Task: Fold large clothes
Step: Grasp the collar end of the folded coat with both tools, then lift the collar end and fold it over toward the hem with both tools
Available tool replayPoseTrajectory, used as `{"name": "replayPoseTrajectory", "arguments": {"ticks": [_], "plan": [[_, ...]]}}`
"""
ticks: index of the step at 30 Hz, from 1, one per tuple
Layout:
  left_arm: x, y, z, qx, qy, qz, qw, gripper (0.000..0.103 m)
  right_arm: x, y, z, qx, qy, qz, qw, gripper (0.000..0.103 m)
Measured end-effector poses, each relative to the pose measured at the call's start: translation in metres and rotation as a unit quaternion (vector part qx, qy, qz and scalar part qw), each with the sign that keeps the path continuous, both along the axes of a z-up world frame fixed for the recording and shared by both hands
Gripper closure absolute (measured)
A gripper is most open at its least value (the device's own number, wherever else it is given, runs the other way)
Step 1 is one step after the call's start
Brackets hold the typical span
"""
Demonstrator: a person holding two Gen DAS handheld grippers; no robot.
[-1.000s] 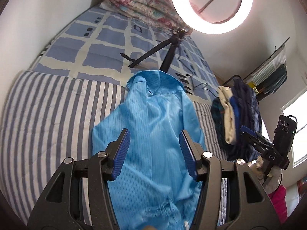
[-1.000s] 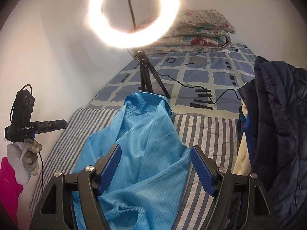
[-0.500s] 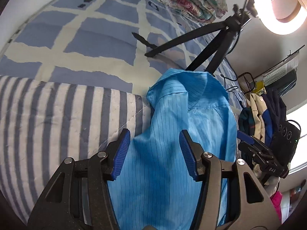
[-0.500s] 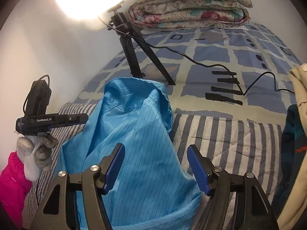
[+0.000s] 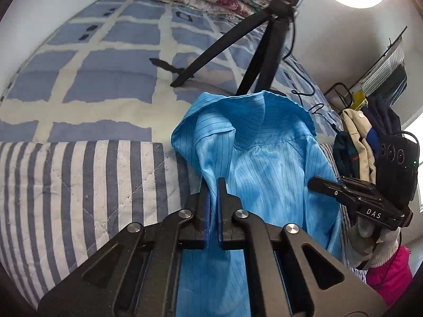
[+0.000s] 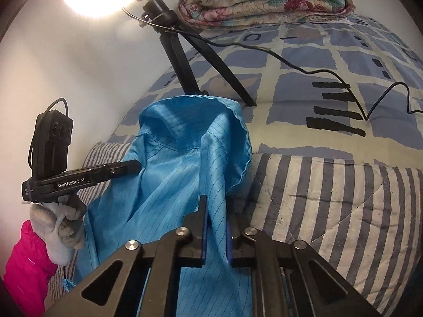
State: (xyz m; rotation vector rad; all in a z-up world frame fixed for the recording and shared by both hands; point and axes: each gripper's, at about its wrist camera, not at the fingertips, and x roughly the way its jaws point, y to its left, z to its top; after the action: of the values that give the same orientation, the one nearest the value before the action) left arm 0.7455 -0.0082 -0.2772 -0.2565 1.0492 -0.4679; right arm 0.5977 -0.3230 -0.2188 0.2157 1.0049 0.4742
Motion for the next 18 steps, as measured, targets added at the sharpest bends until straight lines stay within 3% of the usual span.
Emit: {"name": "replayPoseTrajectory", "arguments": {"ticks": [8, 18], "plan": [[-0.041, 0.006, 0.047, -0.017, -0.04, 0.008, 0.999, 0.103, -0.039, 0.007, 0.046, -0.002, -0.04, 0.01, 0.999, 0.103], [-0.131, 0.019, 0.109, -0.036, -0.081, 0.004, 0.996, 0.103, -0.116, 0.016, 0.105, -0.003, -0.08, 0.033, 0.996, 0.103]]}}
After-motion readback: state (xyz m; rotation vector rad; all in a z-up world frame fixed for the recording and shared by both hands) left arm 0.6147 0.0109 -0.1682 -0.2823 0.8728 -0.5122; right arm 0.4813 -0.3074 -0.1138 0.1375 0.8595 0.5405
